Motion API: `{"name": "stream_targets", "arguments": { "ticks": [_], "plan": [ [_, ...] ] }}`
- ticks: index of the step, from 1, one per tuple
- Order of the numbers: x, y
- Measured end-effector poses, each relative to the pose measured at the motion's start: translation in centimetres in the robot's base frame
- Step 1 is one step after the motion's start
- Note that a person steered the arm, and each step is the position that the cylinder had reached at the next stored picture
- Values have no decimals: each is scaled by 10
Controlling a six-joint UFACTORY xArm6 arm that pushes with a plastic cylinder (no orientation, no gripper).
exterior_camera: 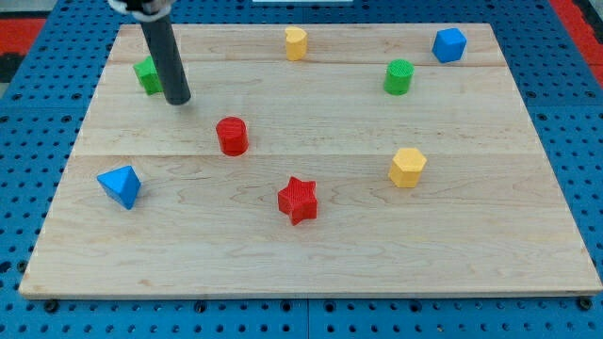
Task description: Move the green star slightly towards the top left corner of the board
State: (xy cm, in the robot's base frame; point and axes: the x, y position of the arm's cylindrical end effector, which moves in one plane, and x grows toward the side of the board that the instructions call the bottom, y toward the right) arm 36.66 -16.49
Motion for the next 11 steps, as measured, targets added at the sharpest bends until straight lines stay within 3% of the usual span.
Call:
{"name": "stream_targets", "arguments": {
  "ticks": [2,5,9,11],
  "plan": [
    [12,-18],
    [-32,-18],
    [-32,-37],
    [-52,-37]
  ]
}}
